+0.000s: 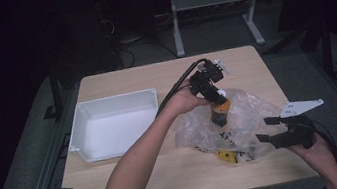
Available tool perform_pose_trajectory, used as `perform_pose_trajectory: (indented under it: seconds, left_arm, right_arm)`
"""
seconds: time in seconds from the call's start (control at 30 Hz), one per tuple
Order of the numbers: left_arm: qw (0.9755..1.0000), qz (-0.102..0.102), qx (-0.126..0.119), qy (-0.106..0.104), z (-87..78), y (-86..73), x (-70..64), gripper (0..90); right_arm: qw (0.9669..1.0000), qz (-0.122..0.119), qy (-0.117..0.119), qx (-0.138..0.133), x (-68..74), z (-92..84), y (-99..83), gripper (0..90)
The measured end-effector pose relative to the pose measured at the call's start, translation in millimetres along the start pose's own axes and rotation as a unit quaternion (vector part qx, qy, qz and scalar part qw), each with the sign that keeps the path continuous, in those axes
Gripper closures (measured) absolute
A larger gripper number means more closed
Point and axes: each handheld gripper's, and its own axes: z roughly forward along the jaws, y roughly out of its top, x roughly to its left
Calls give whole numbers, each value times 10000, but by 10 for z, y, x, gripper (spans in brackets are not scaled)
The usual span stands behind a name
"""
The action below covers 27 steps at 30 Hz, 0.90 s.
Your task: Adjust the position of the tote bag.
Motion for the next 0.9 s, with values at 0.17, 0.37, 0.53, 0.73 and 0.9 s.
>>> perform_pose_trajectory:
  seconds: [0.17,0.37,0.53,0.73,0.9]
  left_arm:
    - [10000,18,12,25,-1,4,-6,578]
    - [10000,-45,-12,77,3,14,-12,585]
    - [9999,-22,44,151,2,31,-33,590]
    - [9998,-35,72,174,-2,44,-64,591]
    - [9999,-41,1,137,-49,77,-89,591]
  right_arm:
    - [10000,-27,27,12,4,11,3,281]
    - [10000,-6,34,44,9,23,3,276]
    - [10000,-10,6,39,14,27,4,268]
    - [10000,48,-42,-12,-5,1,-6,267]
    - [9999,84,-82,-38,-26,-19,-17,266]
